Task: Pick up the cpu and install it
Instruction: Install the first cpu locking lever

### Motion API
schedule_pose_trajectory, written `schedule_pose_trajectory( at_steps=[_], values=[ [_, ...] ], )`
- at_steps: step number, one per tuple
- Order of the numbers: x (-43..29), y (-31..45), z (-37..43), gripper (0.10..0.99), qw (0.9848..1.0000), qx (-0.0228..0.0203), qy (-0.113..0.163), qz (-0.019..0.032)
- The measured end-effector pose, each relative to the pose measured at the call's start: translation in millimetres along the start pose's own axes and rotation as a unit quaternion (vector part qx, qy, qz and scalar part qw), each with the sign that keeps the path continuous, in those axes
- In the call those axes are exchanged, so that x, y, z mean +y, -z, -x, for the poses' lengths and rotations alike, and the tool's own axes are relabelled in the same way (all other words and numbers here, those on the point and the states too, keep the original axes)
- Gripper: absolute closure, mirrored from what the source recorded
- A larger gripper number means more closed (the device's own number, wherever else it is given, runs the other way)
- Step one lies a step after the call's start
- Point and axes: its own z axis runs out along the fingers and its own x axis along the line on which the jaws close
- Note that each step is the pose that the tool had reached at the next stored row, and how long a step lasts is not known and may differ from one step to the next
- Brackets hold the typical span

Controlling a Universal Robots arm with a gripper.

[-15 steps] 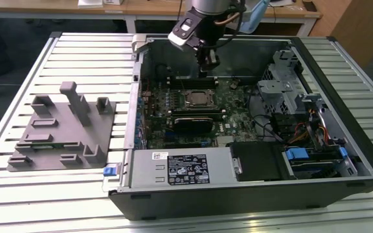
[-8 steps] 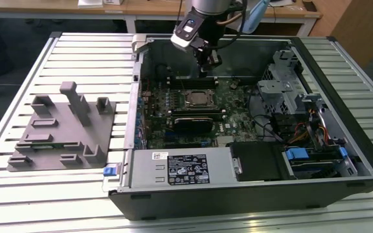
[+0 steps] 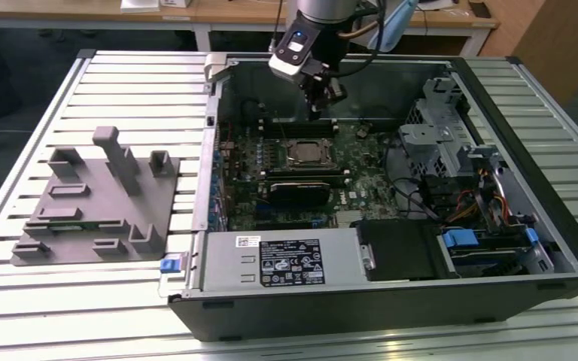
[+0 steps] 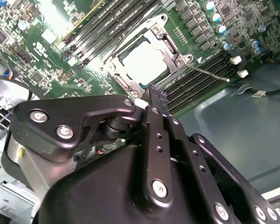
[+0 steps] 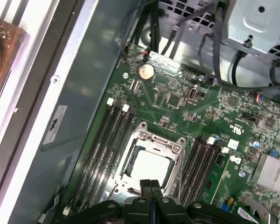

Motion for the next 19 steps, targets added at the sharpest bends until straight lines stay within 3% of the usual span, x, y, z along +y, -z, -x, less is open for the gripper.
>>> schedule_pose_trajectory(
  at_steps=[19],
  values=[
    [0.0, 0.0, 0.0, 0.98, 0.9978, 0.001, 0.066, 0.0006]
  ],
)
